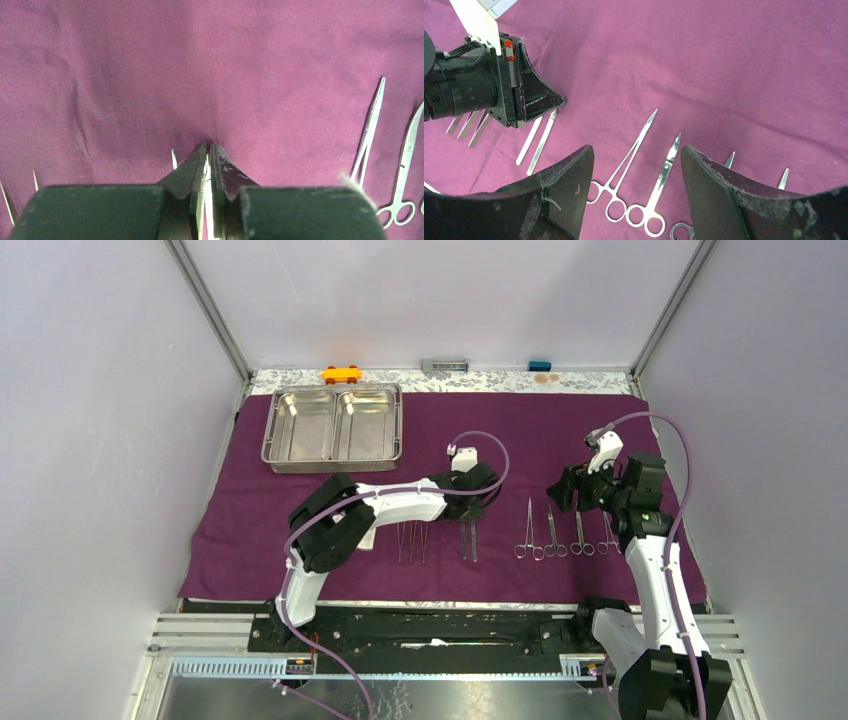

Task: Open and lay out the surgical kit
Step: Place the medical item in the surgical kit.

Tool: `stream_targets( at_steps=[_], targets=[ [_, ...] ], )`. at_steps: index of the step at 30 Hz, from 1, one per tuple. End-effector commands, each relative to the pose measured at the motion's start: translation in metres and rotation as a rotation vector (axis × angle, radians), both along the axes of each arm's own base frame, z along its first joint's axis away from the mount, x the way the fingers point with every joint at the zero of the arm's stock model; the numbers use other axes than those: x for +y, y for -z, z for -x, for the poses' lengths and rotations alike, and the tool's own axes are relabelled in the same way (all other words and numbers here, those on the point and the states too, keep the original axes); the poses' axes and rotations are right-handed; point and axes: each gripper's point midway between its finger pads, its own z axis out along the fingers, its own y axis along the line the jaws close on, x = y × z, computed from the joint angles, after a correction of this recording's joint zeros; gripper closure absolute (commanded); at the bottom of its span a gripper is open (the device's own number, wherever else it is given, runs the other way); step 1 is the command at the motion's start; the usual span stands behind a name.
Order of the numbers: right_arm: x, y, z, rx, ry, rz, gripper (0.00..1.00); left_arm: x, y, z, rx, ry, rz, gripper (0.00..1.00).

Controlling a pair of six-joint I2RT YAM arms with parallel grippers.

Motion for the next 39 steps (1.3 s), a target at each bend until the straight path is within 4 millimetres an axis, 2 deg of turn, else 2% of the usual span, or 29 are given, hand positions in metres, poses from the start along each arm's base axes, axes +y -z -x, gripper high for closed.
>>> stream_targets(
  at_steps=[1, 15, 29, 36, 39],
  targets=[
    [0.001, -0.006, -0.003, -0.03, -0.014, -0.003, 0.29, -0.003, -0.012, -0.011, -0.039, 0.006, -0.008, 0.92],
    [0.001, -0.006, -0.002, -0.03, -0.015, -0.004, 0.28, -0.01, -0.013, -0.017, -0.05, 0.039, -0.022, 0.92],
    [0.001, -0.005, -0.002, -0.031, -0.015, -0.002, 0.28, -0.005, -0.01, -0.014, -0.043, 0.03, -0.028, 0.9],
    [0.001, -0.005, -0.002, -0.032, -0.015, -0.003, 0.28, -0.004, -0.014, -0.015, -0.052, 0.026, -0.024, 0.87],
    [0.001, -0.006, -0.002, -0.035, -0.015, -0.001, 0.28, -0.003, -0.025, -0.017, -0.081, 0.03, -0.013, 0.81]
  ],
)
